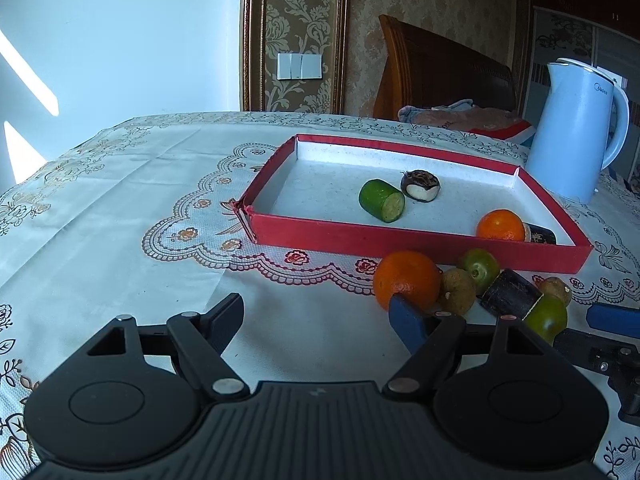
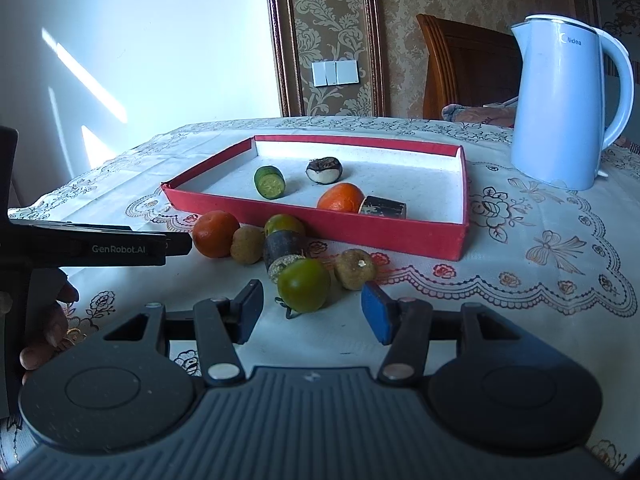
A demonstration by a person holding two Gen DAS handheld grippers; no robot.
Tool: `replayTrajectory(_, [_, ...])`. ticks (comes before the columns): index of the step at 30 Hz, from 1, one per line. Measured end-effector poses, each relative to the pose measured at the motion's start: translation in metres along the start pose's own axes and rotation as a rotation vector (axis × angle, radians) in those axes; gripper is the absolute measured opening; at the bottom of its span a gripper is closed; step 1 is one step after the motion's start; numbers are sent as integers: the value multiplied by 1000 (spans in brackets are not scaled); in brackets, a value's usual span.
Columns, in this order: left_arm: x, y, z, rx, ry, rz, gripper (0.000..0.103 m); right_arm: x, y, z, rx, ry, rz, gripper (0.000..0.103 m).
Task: Organize fruits
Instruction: 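Move both grippers back to the loose fruits beside the red box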
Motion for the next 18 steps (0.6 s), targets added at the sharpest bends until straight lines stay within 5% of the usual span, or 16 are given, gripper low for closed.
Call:
replayTrajectory(4, [-2, 0, -1, 8, 3, -4, 80, -4, 3, -1, 8, 15, -2, 53])
replayTrajectory(7, [-3, -1, -3, 18, -4, -11, 80, -10, 5, -2, 16, 38, -7, 40])
replayTrajectory(18, [-3, -5, -10, 11, -31, -38, 80, -16, 5, -3, 9, 47, -6, 41])
Point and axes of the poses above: each gripper's, at about its wrist camera, not at the fingertips, and x roughly against the way its jaws point, y to its left, z to its underside, the point moved 5 cm from there along -x, roughly the way its jaws point, and after that the axes turned 1 degree about z, right-handed, at the moved point
